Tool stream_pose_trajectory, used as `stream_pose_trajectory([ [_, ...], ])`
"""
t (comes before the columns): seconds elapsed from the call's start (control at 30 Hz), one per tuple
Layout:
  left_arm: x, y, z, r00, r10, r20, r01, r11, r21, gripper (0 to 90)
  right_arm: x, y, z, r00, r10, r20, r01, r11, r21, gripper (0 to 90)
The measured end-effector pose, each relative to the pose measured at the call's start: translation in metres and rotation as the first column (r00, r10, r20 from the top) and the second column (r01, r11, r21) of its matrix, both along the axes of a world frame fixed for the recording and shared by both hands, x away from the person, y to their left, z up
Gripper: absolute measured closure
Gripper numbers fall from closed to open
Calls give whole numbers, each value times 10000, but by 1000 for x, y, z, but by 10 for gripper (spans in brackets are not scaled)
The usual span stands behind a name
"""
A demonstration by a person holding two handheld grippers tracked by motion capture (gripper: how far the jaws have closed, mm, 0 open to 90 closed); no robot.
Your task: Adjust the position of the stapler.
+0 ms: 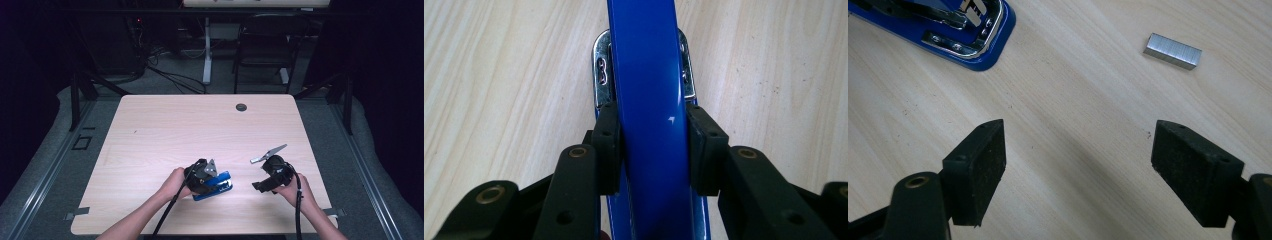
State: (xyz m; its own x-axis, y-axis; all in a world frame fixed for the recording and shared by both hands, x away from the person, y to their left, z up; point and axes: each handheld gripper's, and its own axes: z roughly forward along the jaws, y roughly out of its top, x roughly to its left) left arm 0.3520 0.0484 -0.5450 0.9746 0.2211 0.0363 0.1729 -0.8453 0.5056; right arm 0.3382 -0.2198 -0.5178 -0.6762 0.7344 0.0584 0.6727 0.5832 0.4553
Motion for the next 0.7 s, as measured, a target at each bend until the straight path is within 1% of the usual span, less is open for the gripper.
stream_pose_trajectory([
  [0.07,1,1,0,9998,-215,35,215,9998,-51,643,0,0,0,10000,3,-5,-3,10000,0,221],
  [0.1,1,1,0,9997,-246,92,247,9997,-85,643,0,0,-1,10000,-10,13,10,10000,1,222],
  [0.13,2,1,0,9990,-404,168,405,9991,-91,643,0,1,-1,10000,-39,25,39,10000,29,222],
  [0.17,2,1,0,9987,-488,146,489,9988,-96,644,1,0,-1,10000,-14,4,14,10000,-17,222],
  [0.23,3,0,1,9972,-714,219,713,9974,42,643,1,0,-1,10000,-30,19,30,10000,-43,224],
  [0.27,4,0,1,9970,-744,228,742,9972,97,645,1,0,0,10000,-26,9,26,10000,-56,225],
  [0.3,6,0,2,9959,-885,169,883,9960,151,646,0,0,0,10000,-51,10,51,10000,-11,225],
  [0.37,8,0,1,9948,-980,292,977,9951,134,646,0,-1,0,10000,-53,68,54,10000,-70,225],
  [0.43,10,0,1,9932,-1130,296,1126,9936,127,645,1,-1,0,10000,-28,44,28,10000,-91,226],
  [0.5,12,0,1,9897,-1372,401,1366,9905,187,644,1,-1,0,10000,-45,53,46,9999,-114,224],
  [0.57,14,0,2,9867,-1573,400,1565,9874,229,643,1,-1,0,9999,-97,54,98,9999,-127,223],
  [0.6,16,0,2,9842,-1742,326,1735,9846,225,644,1,-1,0,9999,-93,73,94,9999,-116,223],
  [0.63,16,0,1,9838,-1762,330,1758,9843,169,643,1,0,0,9999,-77,91,78,9999,-144,224],
  [0.67,18,1,2,9828,-1829,251,1825,9831,168,642,1,0,0,9999,-71,110,72,9999,-147,226],
  [0.7,19,1,2,9807,-1942,200,1939,9809,178,643,0,0,0,9999,-80,124,81,9999,-116,227],
])
